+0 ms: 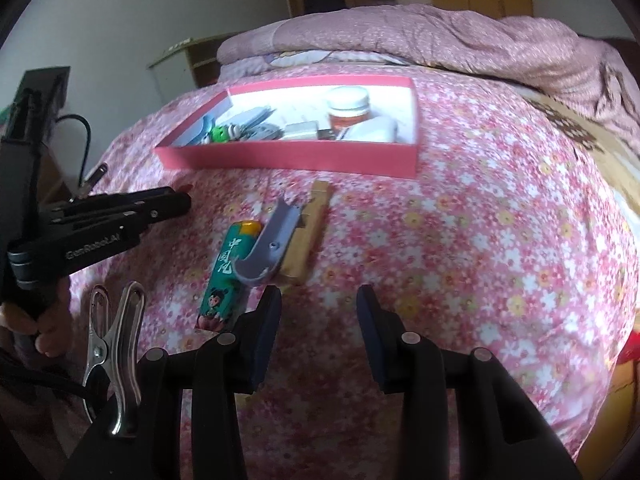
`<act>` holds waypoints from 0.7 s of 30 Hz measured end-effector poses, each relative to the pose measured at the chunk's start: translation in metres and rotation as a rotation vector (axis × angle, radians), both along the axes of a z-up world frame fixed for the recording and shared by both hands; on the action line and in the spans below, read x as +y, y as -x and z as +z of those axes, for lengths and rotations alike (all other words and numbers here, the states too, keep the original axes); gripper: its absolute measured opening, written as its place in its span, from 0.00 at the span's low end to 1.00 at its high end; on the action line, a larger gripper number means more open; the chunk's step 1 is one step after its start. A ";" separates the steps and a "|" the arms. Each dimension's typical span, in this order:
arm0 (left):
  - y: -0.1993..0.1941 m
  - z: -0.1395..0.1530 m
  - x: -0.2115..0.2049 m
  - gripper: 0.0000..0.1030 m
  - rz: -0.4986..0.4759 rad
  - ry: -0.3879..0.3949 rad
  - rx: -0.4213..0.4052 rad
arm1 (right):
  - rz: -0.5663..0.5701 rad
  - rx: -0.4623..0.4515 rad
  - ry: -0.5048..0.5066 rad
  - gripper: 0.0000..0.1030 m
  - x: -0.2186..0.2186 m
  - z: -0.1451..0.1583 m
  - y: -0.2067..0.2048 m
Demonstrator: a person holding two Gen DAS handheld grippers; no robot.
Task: Organize rigid objects
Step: 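Grasp the small red toy with the left gripper, then hold the red toy with the left gripper while the right gripper grasps the wooden block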
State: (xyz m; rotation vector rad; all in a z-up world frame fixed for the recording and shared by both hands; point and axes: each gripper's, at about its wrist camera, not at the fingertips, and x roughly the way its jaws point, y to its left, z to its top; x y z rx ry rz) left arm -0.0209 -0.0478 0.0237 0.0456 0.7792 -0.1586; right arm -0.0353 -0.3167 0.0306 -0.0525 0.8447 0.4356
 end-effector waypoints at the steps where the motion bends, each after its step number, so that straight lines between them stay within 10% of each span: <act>1: 0.001 -0.002 0.000 0.22 0.004 -0.003 -0.003 | 0.000 -0.002 0.013 0.39 0.002 0.000 -0.001; 21: 0.000 -0.014 0.007 0.22 0.022 0.067 0.017 | -0.016 -0.037 0.129 0.39 0.029 0.000 -0.042</act>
